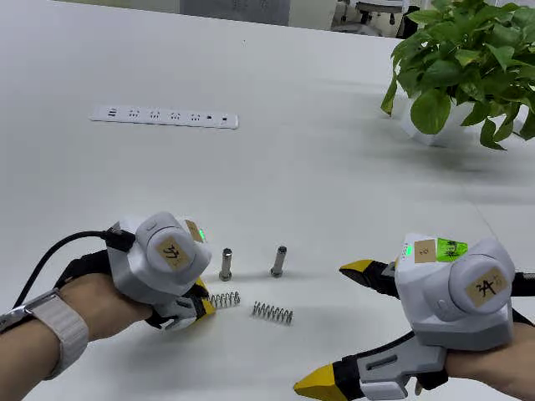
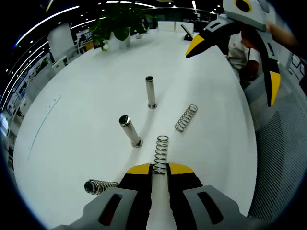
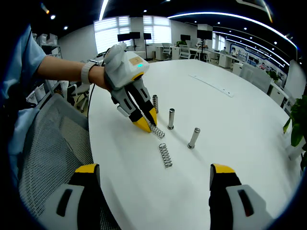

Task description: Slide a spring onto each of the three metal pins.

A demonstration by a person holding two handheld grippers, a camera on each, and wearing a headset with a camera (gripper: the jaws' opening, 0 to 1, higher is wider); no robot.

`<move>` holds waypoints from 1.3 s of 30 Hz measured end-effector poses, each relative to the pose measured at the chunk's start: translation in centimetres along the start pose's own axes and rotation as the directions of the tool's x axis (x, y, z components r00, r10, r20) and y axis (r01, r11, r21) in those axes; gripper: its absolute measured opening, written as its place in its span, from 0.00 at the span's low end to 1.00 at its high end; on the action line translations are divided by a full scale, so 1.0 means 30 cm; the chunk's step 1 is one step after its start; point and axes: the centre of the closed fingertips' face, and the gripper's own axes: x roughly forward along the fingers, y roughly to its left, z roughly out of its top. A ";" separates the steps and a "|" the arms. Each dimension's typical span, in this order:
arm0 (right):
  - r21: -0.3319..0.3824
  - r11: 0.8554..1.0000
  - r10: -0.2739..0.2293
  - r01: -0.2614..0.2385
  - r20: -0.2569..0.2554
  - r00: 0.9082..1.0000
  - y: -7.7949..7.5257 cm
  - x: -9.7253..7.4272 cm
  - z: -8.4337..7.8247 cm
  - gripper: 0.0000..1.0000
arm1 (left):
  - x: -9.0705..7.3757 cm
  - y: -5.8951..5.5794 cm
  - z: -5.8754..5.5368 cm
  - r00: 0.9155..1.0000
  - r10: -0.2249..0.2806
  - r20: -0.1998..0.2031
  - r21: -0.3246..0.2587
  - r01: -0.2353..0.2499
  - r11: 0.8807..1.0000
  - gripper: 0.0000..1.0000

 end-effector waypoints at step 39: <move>-0.109 0.983 0.152 -0.148 0.037 0.988 0.104 0.057 0.141 0.77 | -0.229 -0.225 0.031 0.945 -0.061 0.321 -0.034 0.076 0.997 0.10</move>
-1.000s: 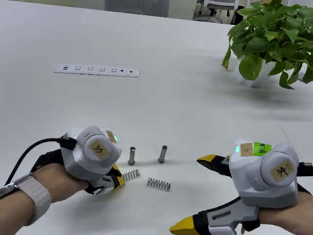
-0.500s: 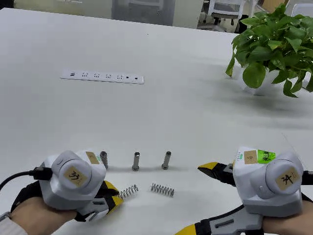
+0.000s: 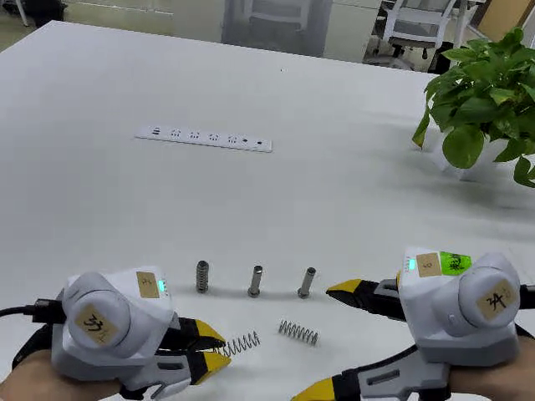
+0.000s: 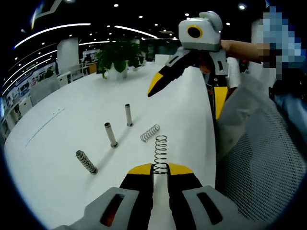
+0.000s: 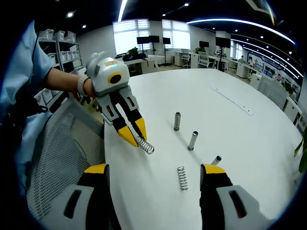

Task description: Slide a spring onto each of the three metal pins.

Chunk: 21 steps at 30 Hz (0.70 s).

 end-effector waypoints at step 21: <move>-0.022 0.981 0.196 -0.195 0.025 0.980 0.118 0.031 0.033 0.32 | -0.002 -0.094 0.090 0.982 -0.166 0.091 0.088 0.158 0.984 0.09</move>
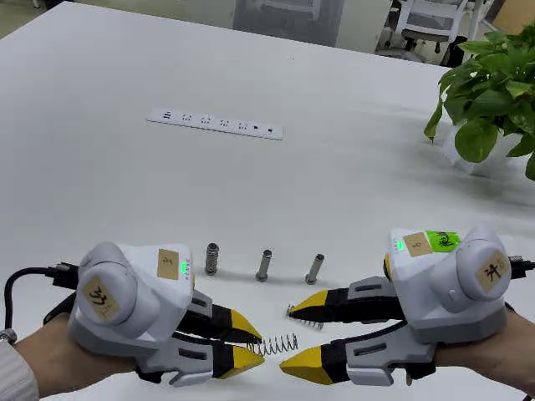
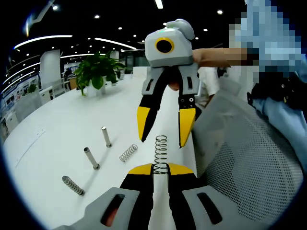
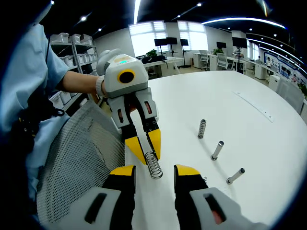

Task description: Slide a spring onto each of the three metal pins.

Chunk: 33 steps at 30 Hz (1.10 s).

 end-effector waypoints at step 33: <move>-0.023 1.000 0.015 -0.017 -0.087 0.996 0.041 0.002 0.022 0.13 | 0.035 -0.043 0.018 0.999 -0.034 0.011 -0.059 0.034 0.998 0.09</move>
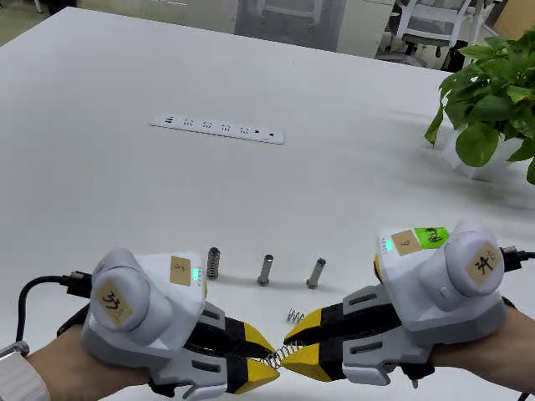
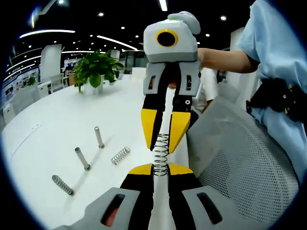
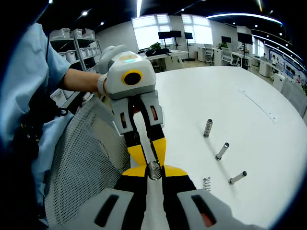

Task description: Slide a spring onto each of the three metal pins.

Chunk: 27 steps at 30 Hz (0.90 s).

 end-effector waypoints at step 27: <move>-0.104 0.994 -0.001 -0.012 -0.122 0.993 0.016 0.004 -0.009 0.12 | 0.042 -0.019 -0.002 1.000 -0.002 -0.025 0.006 0.002 1.000 0.09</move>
